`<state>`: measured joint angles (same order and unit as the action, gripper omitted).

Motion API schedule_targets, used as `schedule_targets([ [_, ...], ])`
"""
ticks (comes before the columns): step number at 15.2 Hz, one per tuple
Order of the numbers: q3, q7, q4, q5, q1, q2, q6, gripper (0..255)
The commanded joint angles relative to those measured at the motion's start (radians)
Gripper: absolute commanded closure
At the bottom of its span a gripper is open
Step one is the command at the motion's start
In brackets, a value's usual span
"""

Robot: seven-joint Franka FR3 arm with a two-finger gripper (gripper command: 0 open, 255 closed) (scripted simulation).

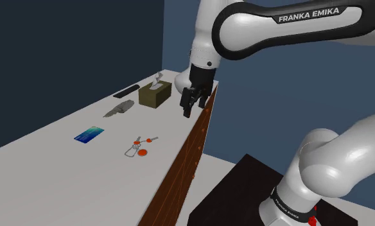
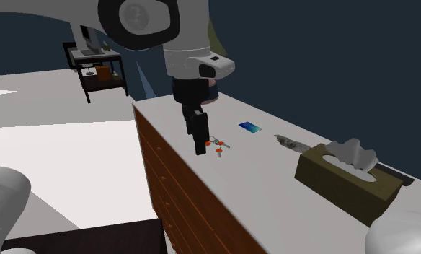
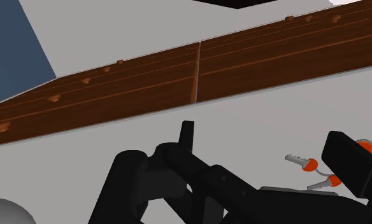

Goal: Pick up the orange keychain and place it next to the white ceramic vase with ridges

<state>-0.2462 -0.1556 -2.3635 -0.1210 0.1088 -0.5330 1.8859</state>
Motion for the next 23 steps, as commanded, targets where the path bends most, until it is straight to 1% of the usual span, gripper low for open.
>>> schedule_targets([
  [1, -0.039, -0.041, 0.024, -0.007, 0.010, 0.053, 0.025, 0],
  [5, -0.112, -0.123, 0.086, -0.002, 0.024, 0.175, 0.073, 0],
  [8, -0.165, -0.189, 0.145, 0.017, 0.033, 0.275, 0.103, 0],
  [14, -0.252, -0.332, 0.289, 0.098, 0.061, 0.493, 0.141, 0],
  [21, -0.254, -0.347, 0.229, 0.118, 0.065, 0.530, 0.234, 0],
  [23, -0.254, -0.348, 0.225, 0.120, 0.065, 0.534, 0.241, 0],
])
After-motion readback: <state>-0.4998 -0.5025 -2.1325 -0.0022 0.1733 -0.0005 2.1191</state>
